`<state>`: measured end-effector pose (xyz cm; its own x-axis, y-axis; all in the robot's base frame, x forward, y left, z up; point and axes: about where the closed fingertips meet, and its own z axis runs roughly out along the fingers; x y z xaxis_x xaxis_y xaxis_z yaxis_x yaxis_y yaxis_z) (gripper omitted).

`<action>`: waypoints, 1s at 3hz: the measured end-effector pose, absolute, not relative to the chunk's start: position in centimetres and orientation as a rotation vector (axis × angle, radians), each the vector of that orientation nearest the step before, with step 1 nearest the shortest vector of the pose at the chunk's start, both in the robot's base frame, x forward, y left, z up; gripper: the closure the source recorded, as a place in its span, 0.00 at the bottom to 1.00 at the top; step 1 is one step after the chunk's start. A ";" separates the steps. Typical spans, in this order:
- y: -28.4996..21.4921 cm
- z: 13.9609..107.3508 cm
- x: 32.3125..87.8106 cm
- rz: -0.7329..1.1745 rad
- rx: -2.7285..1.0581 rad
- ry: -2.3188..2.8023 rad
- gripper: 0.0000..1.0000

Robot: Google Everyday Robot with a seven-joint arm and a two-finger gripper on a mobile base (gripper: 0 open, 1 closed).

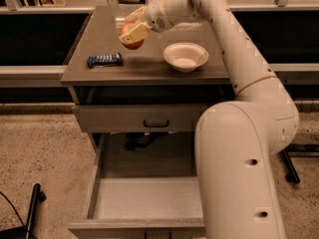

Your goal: Place apple into middle drawer

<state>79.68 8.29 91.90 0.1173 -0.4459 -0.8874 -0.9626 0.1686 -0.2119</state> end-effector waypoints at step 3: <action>4.0 97.6 58.6 0.844 -1.584 1.176 1.00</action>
Offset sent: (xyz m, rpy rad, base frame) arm -0.2740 -0.0395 0.0008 0.0036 -0.0346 0.3710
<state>58.55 3.99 97.58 0.2973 -0.2944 -0.9083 -0.9547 -0.0800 -0.2866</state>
